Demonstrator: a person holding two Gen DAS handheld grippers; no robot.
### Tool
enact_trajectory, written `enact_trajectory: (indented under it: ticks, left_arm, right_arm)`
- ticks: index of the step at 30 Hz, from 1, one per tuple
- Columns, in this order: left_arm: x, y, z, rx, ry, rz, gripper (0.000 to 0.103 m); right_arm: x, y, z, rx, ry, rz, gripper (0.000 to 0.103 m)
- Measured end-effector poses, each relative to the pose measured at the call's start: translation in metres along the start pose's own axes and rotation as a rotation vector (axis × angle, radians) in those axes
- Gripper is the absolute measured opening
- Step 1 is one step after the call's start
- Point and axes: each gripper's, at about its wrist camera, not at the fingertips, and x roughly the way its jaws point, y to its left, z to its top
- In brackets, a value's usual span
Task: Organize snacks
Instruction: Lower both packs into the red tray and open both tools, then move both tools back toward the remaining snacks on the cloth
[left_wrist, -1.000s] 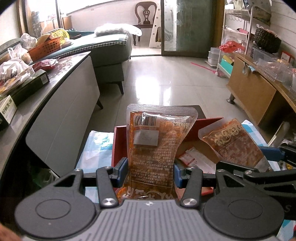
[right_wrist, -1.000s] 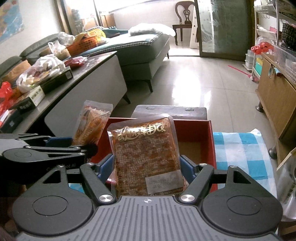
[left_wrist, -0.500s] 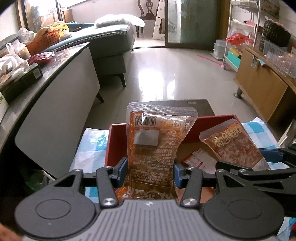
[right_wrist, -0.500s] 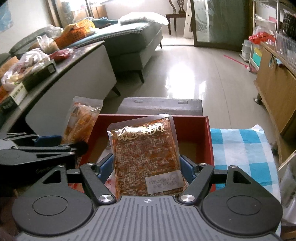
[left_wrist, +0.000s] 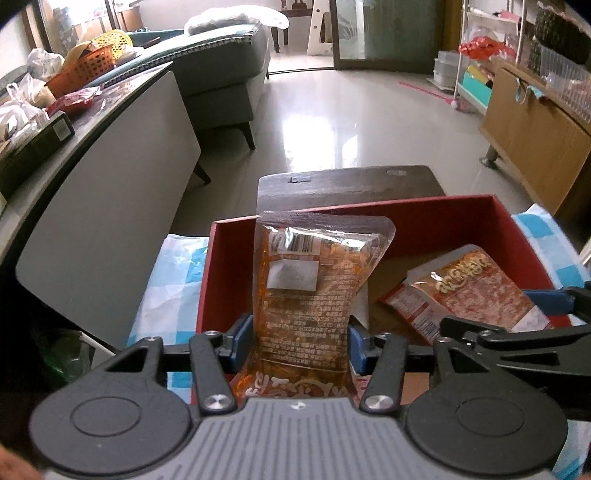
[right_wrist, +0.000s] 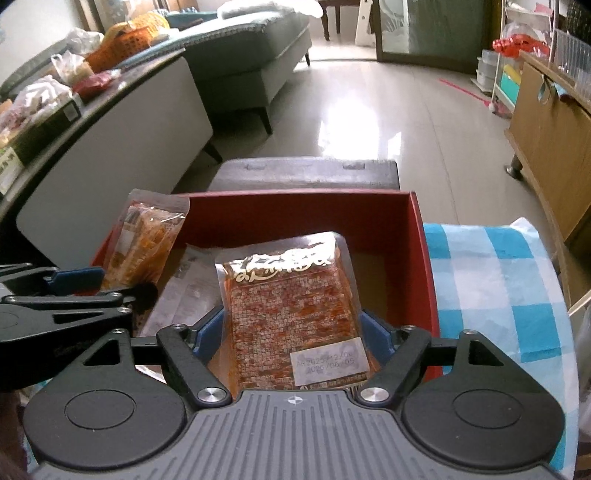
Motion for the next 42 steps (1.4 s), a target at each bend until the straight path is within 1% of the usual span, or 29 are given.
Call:
enact_trajectory:
  ticks: [3,6,8,12,17,24,29,36,42]
  left_arm:
    - [-0.001,-0.001,-0.001,0.011,-0.005,0.007,0.049]
    - [-0.003,0.001,0.000,0.014,-0.014,0.014,0.052]
    - [-0.004,0.002,0.000,0.012,-0.011,0.014,0.056]
    - [-0.003,0.002,0.000,0.013,-0.007,0.014,0.057]
    - [-0.004,0.004,-0.001,0.005,-0.002,0.003,0.057]
    - [-0.013,0.008,-0.002,-0.006,-0.014,0.001,0.057]
    - [-0.018,0.012,-0.004,-0.018,-0.011,-0.002,0.057]
    - [-0.025,0.017,-0.012,-0.033,0.006,-0.017,0.057]
    - [-0.039,0.021,-0.024,-0.035,0.009,-0.033,0.058]
  right_arm:
    - [0.000,-0.001,-0.001,0.002,0.006,-0.012,0.084]
    - [-0.002,-0.001,-0.002,0.007,0.001,-0.018,0.085]
    - [-0.004,-0.002,-0.001,0.009,-0.004,-0.024,0.085]
    - [-0.006,-0.001,-0.001,0.003,-0.017,-0.017,0.088]
    - [-0.004,0.002,-0.002,-0.010,-0.015,-0.025,0.088]
    - [-0.017,0.000,-0.003,0.002,-0.041,-0.030,0.088]
    - [-0.021,0.002,-0.006,0.003,-0.042,-0.030,0.089]
    - [-0.029,0.004,-0.009,-0.001,-0.044,-0.035,0.090]
    - [-0.042,0.009,-0.020,-0.023,-0.034,-0.043,0.091]
